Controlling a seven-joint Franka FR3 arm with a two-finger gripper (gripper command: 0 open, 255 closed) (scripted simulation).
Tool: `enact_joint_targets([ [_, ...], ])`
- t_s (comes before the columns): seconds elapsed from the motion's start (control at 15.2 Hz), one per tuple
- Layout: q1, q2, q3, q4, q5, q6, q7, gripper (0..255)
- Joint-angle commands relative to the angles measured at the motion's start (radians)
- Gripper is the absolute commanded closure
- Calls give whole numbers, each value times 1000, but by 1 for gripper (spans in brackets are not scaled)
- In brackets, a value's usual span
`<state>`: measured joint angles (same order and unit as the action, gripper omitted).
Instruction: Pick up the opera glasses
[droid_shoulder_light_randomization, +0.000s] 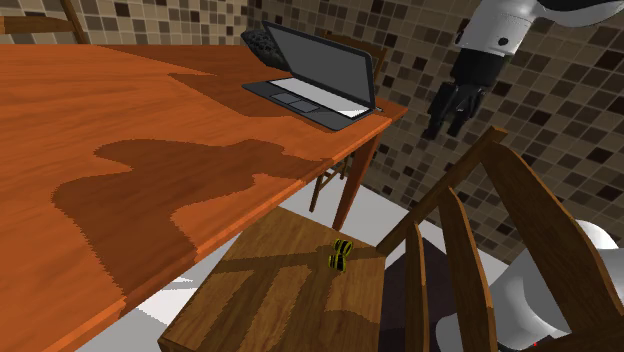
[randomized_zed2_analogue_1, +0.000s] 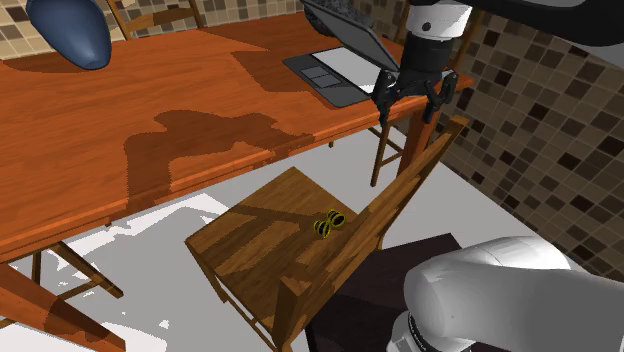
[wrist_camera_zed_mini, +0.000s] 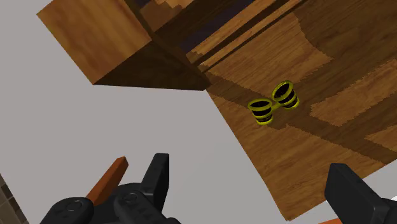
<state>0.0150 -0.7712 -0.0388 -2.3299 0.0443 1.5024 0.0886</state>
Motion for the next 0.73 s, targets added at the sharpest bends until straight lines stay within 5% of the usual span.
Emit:
enact_joint_targets([
  [0.0, 0, 0, 0, 0, 0, 0, 0, 0],
  [0.66, 13, 96, 133, -241, 42, 306, 163, 0],
])
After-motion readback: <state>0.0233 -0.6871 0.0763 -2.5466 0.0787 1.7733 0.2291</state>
